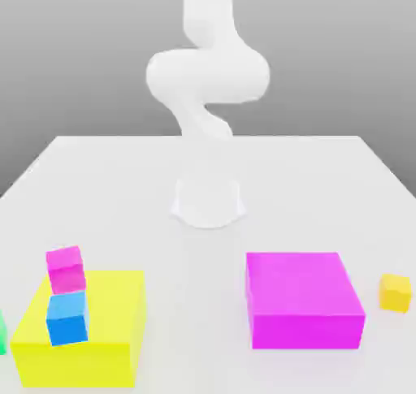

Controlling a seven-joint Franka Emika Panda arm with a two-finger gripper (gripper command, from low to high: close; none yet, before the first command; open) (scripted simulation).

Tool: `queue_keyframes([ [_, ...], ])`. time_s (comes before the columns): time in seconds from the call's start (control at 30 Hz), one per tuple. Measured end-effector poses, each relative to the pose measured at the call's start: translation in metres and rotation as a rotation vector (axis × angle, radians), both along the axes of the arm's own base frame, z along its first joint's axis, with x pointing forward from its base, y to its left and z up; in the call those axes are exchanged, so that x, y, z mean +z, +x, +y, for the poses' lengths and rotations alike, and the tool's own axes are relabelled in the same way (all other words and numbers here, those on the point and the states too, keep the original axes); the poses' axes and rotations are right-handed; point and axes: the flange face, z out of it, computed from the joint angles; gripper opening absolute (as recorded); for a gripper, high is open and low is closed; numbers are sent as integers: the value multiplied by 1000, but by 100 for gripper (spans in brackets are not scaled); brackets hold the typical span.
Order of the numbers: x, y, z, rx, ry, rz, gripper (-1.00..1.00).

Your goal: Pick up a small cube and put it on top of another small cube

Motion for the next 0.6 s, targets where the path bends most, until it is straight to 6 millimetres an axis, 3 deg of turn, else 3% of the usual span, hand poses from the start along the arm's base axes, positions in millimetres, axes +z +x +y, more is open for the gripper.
queue_keyframes([
  [0.13, -53, 46, -42, -113, 82, 101, 0],
  [0.3, -127, 85, -98, -265, 172, 218, 0],
  [0.47, -208, 105, -157, -432, 251, 329, 0],
  [0.6, -277, 104, -209, -583, 307, 413, 0],
])
